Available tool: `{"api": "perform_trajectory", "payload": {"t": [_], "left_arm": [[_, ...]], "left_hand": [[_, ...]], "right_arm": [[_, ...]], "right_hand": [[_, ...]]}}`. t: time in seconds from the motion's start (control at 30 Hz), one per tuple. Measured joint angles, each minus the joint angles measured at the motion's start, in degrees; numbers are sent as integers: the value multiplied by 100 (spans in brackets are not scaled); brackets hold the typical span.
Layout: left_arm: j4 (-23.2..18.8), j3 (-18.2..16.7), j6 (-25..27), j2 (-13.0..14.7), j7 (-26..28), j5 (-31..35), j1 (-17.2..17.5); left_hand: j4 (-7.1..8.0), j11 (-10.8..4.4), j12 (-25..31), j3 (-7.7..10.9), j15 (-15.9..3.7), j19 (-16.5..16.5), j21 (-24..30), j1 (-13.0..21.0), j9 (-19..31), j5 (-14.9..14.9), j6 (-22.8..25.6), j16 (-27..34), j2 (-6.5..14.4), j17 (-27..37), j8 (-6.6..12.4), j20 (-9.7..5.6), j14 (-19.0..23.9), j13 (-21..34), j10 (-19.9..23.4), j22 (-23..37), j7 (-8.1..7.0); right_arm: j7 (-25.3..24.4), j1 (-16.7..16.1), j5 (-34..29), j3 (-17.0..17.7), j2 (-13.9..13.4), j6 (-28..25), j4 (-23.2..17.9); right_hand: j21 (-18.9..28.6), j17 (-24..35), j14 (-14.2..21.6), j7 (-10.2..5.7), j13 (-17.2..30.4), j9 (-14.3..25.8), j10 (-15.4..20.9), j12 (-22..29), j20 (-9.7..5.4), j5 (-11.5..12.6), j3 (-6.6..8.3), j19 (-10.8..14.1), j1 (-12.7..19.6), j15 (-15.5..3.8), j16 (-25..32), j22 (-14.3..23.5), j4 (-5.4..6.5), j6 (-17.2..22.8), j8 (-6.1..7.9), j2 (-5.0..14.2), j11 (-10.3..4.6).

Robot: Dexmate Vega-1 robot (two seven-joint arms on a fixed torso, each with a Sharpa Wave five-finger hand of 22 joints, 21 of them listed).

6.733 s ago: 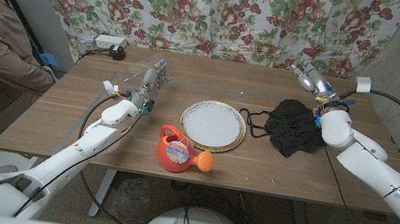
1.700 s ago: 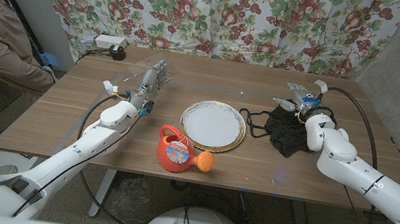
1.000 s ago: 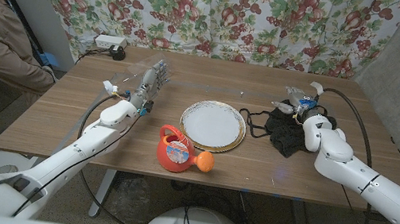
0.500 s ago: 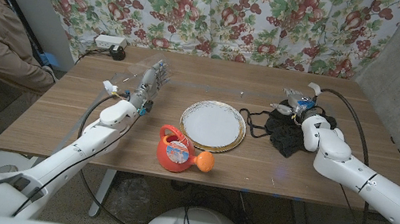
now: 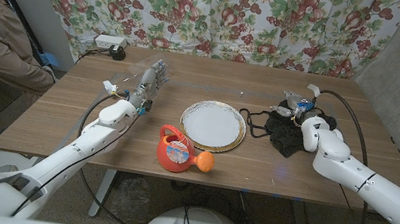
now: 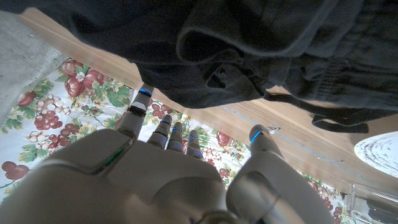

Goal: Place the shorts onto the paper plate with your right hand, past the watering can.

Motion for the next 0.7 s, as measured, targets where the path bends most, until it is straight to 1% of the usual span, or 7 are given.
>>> {"api": "perform_trajectory", "payload": {"t": [0.13,0.43,0.53,0.7], "left_arm": [[0,0,0,6,-8,-2,0],[-1,-1,13,8,-10,-4,0],[-1,-1,16,9,-13,-4,1],[-7,-1,17,12,-12,-3,6]], "left_hand": [[0,0,0,0,0,0,0,0,0,0,0,0,0,0,0,0,0,0,0,0,0],[0,0,0,0,0,0,0,0,0,0,0,0,0,0,0,0,0,0,0,0,0],[0,0,0,0,0,0,0,0,0,0,0,0,0,0,0,0,0,0,0,0,0],[19,0,0,-19,0,0,0,0,0,0,0,0,0,0,0,0,0,0,0,0,0]], "right_arm": [[0,14,13,-19,9,0,19],[58,42,23,-55,17,-40,40],[76,55,26,-76,19,-56,55],[115,61,45,-91,19,-87,75]], "right_hand": [[0,0,0,-25,0,0,0,0,21,0,0,60,0,0,0,0,0,-25,0,0,0],[0,0,0,-25,0,-1,0,0,21,0,0,60,0,0,0,0,0,-25,0,0,0],[0,0,-1,-25,0,-1,0,0,41,0,25,80,0,0,0,0,-24,-25,0,0,0],[0,0,-1,-24,0,-1,0,0,41,0,25,80,0,0,0,0,-24,-24,0,0,0]]}}
